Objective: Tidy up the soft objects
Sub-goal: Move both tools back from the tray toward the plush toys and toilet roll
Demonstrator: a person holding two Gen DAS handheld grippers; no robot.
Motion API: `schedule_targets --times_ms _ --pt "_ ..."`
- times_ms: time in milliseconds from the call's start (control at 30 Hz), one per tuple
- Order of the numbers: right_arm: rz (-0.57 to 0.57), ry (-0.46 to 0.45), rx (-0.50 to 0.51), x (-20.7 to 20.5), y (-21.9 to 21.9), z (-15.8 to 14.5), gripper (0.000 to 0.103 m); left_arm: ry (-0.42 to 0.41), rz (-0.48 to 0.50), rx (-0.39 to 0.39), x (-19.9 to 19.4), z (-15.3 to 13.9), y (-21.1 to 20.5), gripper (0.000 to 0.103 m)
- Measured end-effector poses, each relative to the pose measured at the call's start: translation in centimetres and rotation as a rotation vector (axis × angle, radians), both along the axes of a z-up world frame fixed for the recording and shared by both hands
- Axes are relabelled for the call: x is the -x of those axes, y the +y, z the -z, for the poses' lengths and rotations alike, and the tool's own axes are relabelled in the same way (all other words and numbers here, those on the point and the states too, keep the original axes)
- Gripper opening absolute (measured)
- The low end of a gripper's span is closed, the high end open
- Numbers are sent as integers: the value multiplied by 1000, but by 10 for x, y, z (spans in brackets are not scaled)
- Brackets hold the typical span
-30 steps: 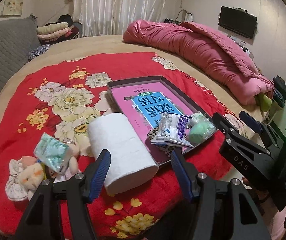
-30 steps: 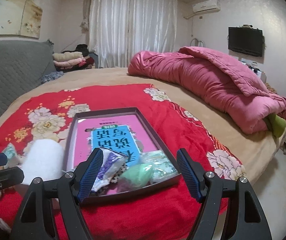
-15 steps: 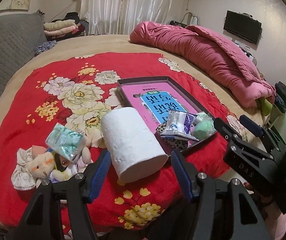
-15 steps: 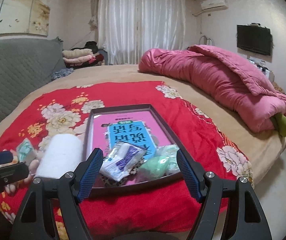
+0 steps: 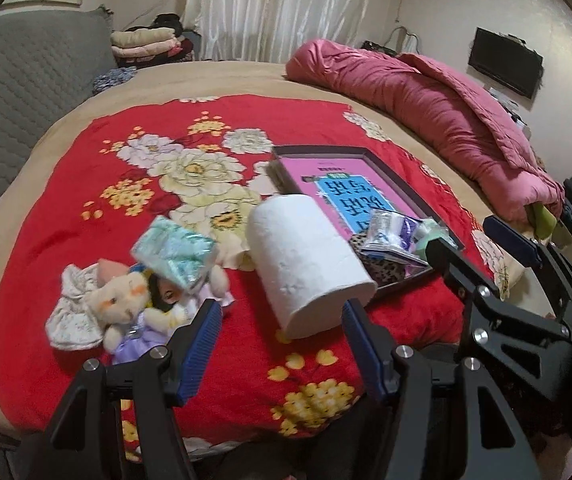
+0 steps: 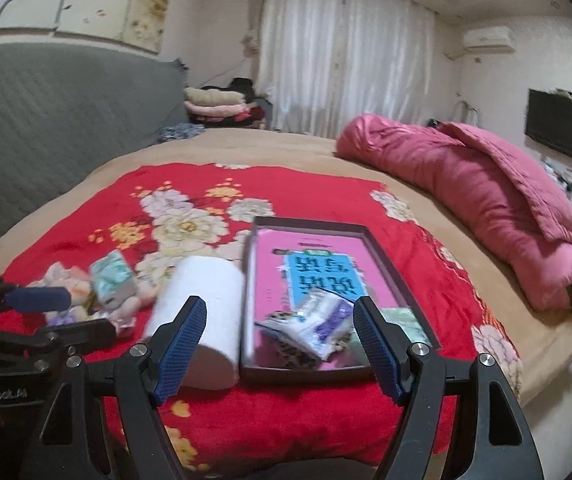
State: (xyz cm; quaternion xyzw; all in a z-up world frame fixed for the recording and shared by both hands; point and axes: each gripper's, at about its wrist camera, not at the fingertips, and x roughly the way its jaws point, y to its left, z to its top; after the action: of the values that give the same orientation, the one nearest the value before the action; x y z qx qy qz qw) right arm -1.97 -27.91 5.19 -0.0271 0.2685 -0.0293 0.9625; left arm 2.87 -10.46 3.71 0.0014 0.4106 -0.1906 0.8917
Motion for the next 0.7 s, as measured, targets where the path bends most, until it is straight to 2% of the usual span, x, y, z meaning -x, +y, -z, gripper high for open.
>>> schedule_targets --times_ms 267,700 --pt "-98 -23 32 4 37 -9 77 -3 -108 -2 2 -3 53 62" --pt "-296 -39 155 14 103 -7 77 38 -263 31 1 10 133 62"
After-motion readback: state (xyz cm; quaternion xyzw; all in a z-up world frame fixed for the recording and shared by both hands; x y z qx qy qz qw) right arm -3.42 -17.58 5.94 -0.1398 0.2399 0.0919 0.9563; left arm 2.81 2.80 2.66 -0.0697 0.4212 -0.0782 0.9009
